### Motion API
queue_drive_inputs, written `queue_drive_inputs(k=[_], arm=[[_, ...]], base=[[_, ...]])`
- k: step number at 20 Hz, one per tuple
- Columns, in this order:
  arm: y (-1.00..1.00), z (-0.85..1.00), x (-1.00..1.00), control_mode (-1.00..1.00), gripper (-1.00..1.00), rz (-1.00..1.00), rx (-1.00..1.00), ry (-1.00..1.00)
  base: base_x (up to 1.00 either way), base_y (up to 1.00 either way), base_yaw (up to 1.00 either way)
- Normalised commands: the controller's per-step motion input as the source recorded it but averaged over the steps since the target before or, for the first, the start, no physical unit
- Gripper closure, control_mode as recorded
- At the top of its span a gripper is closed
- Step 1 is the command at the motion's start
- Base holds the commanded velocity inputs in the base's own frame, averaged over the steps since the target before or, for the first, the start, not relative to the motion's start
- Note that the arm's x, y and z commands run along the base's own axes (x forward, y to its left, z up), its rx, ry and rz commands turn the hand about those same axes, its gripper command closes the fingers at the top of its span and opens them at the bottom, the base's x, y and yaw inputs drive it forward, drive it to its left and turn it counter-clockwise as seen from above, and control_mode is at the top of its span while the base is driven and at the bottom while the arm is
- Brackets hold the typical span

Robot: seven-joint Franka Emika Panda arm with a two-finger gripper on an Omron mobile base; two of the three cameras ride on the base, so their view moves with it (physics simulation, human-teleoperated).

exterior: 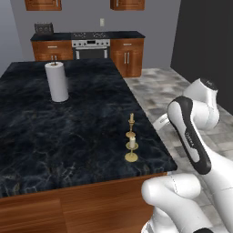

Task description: Pick the candle and candle from the dining table and place them in the open cabinet. Close the cabinet after placing the objects.

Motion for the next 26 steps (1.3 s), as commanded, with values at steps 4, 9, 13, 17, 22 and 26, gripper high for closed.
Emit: queue_drive_inputs(k=[4,9,13,17,22,26], arm=[[0.0,-0.14,0.0,-1.0,-1.0,0.13,0.07,0.0],[-0.06,-0.16,0.0,-1.0,-1.0,0.13,0.07,0.0],[-0.14,-0.2,0.0,-1.0,-1.0,0.17,0.06,0.0],[-0.13,-0.23,0.0,-1.0,-1.0,0.17,0.04,-0.01],[-0.05,-0.33,0.0,-1.0,-1.0,0.17,0.0,-0.07],[-0.02,-0.33,0.0,-1.0,-1.0,0.16,0.0,-0.1]], base=[[0.0,0.0,0.0],[0.0,0.0,0.0],[0.0,0.0,0.0],[0.0,0.0,0.0],[0.0,0.0,0.0],[0.0,0.0,0.0]])
